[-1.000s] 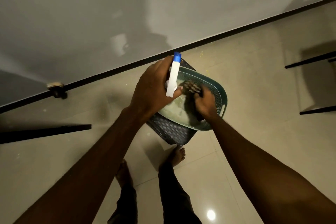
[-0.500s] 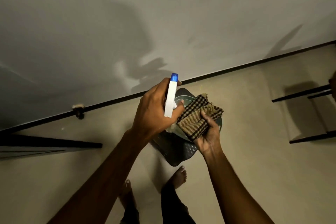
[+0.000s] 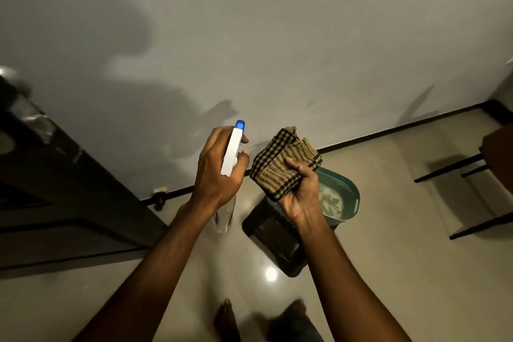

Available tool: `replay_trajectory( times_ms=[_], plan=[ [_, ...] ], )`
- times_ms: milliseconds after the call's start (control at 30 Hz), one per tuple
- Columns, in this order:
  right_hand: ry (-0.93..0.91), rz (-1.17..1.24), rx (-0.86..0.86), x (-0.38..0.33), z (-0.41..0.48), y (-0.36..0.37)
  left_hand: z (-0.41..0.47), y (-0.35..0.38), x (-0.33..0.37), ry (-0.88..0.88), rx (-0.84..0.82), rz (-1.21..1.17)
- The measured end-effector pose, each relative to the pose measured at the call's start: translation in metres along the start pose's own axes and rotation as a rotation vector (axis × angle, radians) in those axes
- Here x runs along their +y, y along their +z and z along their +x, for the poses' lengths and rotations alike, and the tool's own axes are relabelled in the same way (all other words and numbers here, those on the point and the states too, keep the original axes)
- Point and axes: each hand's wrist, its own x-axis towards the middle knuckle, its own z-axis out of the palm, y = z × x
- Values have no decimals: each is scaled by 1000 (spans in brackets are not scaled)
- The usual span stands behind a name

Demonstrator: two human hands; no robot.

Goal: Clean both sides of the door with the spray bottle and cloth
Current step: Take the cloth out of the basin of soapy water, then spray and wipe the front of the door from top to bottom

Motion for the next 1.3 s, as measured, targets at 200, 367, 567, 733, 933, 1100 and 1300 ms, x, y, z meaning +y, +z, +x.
replay_trajectory(
  times_ms=[200, 367, 567, 733, 933, 1100, 1300],
  plan=[
    [-27, -48, -39, 49, -31, 45, -22, -59, 15, 4, 45, -18],
    [-148, -244, -106, 79, -76, 76, -51, -102, 40, 29, 135, -49],
    [-334, -313, -117, 126, -133, 112, -92, -164, 74, 37, 239, -78],
    [-430, -294, -163, 168, -182, 145, -125, -224, 107, 85, 276, -13],
    [-628, -334, -259, 207, -232, 208, -134, -300, 146, 24, 332, -15],
    [-770, -333, -295, 240, -251, 260, -119, -366, 171, 46, 360, -56],
    [-978, -288, -355, 276, -253, 334, -86, -444, 185, 90, 282, -88]
  ],
)
